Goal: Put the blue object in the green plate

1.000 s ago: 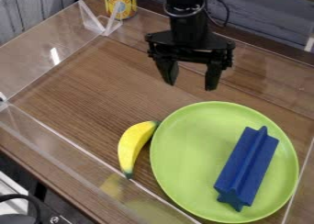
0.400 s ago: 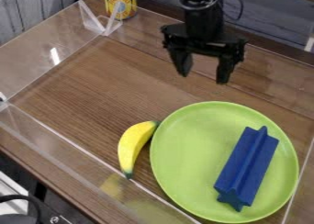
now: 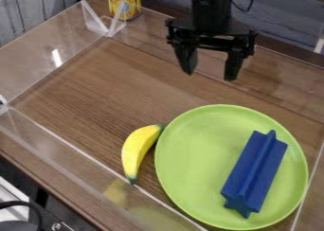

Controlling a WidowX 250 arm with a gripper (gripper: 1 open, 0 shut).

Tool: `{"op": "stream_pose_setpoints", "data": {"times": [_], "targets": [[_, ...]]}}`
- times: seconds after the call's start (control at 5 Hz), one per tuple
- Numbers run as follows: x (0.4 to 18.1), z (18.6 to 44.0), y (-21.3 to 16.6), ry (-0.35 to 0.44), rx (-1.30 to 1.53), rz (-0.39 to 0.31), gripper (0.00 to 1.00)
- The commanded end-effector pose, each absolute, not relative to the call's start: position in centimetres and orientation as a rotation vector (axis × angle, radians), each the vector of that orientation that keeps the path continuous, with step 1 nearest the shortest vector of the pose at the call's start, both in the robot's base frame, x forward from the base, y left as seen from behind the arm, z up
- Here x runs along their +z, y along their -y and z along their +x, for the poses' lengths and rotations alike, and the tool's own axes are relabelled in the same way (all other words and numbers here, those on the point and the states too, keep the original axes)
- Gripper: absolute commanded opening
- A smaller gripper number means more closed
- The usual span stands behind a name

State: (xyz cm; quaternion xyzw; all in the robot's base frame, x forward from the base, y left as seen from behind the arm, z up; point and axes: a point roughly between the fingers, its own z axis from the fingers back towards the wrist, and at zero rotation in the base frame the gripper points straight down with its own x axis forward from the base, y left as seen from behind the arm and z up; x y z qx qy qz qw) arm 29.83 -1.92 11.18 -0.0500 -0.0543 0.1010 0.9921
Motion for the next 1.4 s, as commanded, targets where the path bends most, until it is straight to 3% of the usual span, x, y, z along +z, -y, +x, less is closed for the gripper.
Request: {"op": "stream_pose_setpoints", "data": {"times": [0.0, 0.2, 0.6, 0.8, 1.2], "targets": [[12.2, 30.0, 1.8, 0.154, 0.254, -0.096, 1.0], [11.6, 29.5, 1.8, 0.138, 0.304, -0.089, 1.0], [11.9, 29.0, 2.6, 0.133, 0.127, -0.102, 1.0], [11.1, 28.6, 3.4, 0.138, 0.12, -0.106, 1.0], [10.3, 29.4, 2.5, 0.189, 0.149, -0.111, 1.0]]}}
